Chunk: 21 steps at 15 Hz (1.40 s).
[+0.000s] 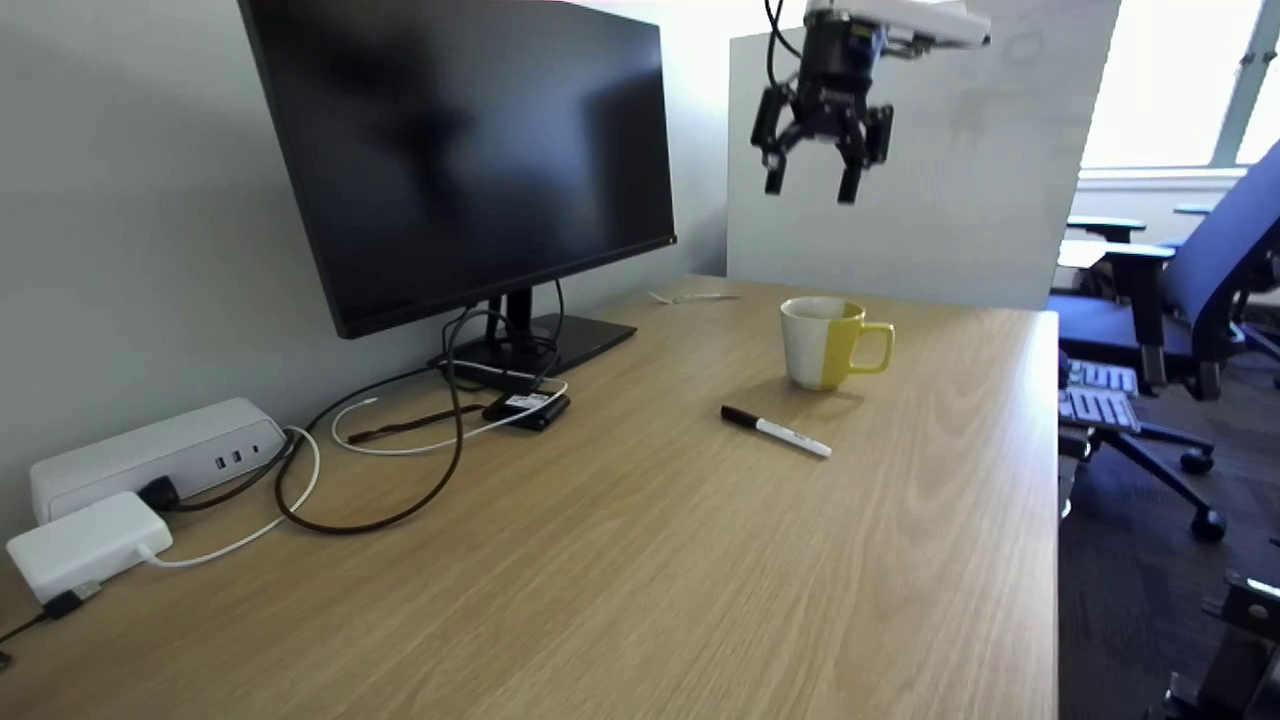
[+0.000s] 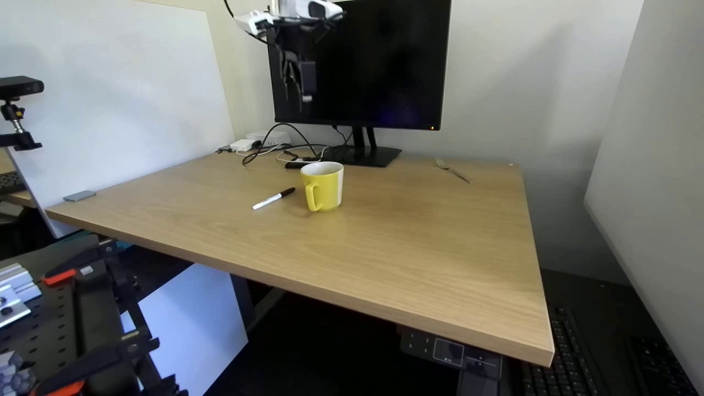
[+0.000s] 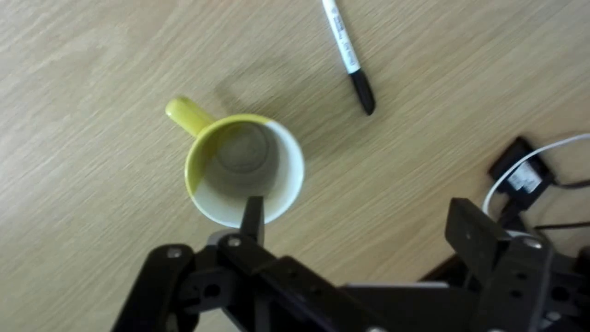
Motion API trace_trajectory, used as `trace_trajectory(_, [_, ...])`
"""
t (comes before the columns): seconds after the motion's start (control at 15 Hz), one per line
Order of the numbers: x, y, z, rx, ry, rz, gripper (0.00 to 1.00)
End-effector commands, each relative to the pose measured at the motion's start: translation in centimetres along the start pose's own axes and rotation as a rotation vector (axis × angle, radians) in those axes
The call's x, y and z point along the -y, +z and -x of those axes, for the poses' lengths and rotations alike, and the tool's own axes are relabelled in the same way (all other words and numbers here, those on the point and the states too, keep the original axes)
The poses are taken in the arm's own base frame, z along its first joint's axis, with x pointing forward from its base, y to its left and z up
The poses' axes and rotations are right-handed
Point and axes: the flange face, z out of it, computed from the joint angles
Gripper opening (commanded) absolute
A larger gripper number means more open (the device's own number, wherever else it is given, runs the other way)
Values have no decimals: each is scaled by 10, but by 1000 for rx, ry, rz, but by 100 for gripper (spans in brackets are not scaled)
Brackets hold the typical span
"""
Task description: Pick up the cup, move it to the right, pick up the pen from the table and put it in the cup.
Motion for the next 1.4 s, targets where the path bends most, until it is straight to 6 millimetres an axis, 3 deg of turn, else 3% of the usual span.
trace_trajectory(0.0, [60,-35,67,37,-199,62,100])
trace_trajectory(0.2, [124,-39,132,103,-399,113,100])
trace_trajectory(0.4, [149,-21,168,166,-548,183,100])
trace_trajectory(0.67, [152,-9,174,170,-544,189,100])
trace_trajectory(1.07, [152,-10,173,168,-552,189,100])
trace_trajectory(1.33, [146,29,158,185,-573,200,100])
